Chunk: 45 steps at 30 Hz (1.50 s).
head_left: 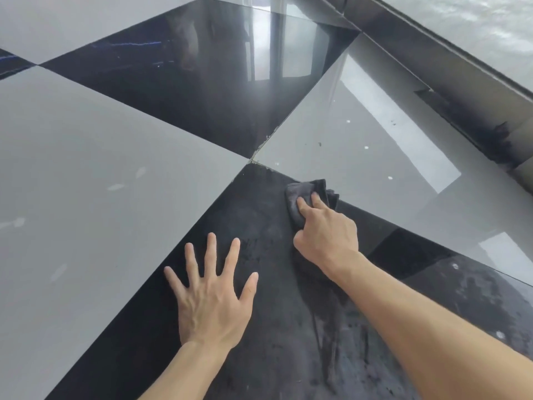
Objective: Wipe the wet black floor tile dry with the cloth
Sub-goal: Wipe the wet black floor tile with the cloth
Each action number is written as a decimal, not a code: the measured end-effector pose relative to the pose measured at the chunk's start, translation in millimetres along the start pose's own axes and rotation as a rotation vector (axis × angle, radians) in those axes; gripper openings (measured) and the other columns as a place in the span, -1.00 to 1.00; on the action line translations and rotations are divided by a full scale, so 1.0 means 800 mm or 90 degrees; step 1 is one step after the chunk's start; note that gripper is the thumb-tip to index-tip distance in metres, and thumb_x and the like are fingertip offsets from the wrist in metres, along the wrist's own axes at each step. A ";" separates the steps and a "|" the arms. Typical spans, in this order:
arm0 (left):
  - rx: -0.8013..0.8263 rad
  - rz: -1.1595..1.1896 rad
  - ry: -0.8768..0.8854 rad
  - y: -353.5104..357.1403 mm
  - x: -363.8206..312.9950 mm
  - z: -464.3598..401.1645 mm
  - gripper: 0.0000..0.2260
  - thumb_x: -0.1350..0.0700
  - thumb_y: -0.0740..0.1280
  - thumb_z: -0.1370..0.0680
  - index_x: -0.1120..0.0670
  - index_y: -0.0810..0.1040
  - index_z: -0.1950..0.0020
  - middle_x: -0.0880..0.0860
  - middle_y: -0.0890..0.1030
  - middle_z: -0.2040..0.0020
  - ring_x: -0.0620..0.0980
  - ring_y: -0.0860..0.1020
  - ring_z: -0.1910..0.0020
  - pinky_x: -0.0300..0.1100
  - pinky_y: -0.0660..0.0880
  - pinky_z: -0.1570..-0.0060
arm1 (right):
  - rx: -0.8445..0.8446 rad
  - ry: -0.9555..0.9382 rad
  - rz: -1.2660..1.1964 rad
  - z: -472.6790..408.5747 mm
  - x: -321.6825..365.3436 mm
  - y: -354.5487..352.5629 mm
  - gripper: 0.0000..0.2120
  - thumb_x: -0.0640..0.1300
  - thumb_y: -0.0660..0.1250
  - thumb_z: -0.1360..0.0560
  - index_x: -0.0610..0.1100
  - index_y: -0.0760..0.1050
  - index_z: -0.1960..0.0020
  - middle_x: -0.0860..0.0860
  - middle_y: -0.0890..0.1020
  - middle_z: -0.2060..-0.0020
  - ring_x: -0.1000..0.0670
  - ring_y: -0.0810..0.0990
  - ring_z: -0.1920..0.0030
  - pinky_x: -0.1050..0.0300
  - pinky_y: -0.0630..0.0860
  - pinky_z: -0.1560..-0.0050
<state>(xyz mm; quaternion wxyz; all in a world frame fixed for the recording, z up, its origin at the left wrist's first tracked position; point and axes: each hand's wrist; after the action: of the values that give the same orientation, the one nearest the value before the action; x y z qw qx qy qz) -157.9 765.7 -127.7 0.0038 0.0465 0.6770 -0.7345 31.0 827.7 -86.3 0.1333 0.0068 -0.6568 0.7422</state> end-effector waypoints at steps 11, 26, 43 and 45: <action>0.023 0.043 0.005 -0.012 0.000 -0.002 -0.41 -0.27 -0.23 -0.51 -0.13 0.11 -0.50 0.06 0.14 -0.53 0.25 0.07 -0.48 0.30 0.02 -0.38 | 0.102 -0.055 -0.015 0.118 0.013 0.014 -0.32 -0.08 0.15 -0.39 0.15 0.03 -0.48 0.17 -0.02 -0.52 -0.08 0.61 0.03 0.19 0.32 0.25; -0.051 0.103 -0.081 -0.005 0.025 0.005 -0.46 -0.10 -0.20 -0.57 0.05 0.14 -0.50 0.04 0.08 -0.53 -0.02 -0.02 -0.51 0.11 -0.03 -0.47 | 0.055 -0.007 -0.008 0.019 0.057 0.007 -0.34 -0.19 0.17 -0.40 0.14 0.14 -0.46 0.17 0.08 -0.51 -0.12 0.60 -0.05 0.14 0.38 0.23; -0.059 0.074 -0.073 -0.003 0.022 0.005 -0.46 -0.14 -0.14 -0.57 0.05 0.19 -0.49 0.07 0.16 -0.51 0.03 0.06 -0.50 0.13 0.04 -0.45 | 0.038 -0.035 -0.004 0.020 0.049 0.010 -0.32 -0.19 0.16 -0.38 0.15 0.14 -0.46 0.16 0.09 -0.51 -0.12 0.60 -0.05 0.13 0.40 0.18; -0.063 0.078 -0.071 -0.006 0.022 0.005 -0.46 -0.13 -0.13 -0.57 0.05 0.23 -0.48 0.08 0.18 -0.50 0.04 0.10 -0.50 0.14 0.08 -0.44 | 0.043 -0.050 0.015 0.039 0.047 0.013 -0.32 -0.17 0.17 -0.38 0.16 0.12 -0.46 0.17 0.08 -0.51 -0.10 0.62 0.05 0.17 0.34 0.27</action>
<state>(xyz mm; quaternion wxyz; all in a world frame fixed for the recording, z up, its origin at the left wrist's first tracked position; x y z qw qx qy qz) -176.2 763.0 -124.3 0.0887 0.0464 0.7068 -0.7003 -12.5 803.5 -85.5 0.0984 0.0324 -0.6361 0.7646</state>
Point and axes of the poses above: each hand's wrist, its own z-axis away from the middle knuckle, its own y-axis out of the palm, x = y × z
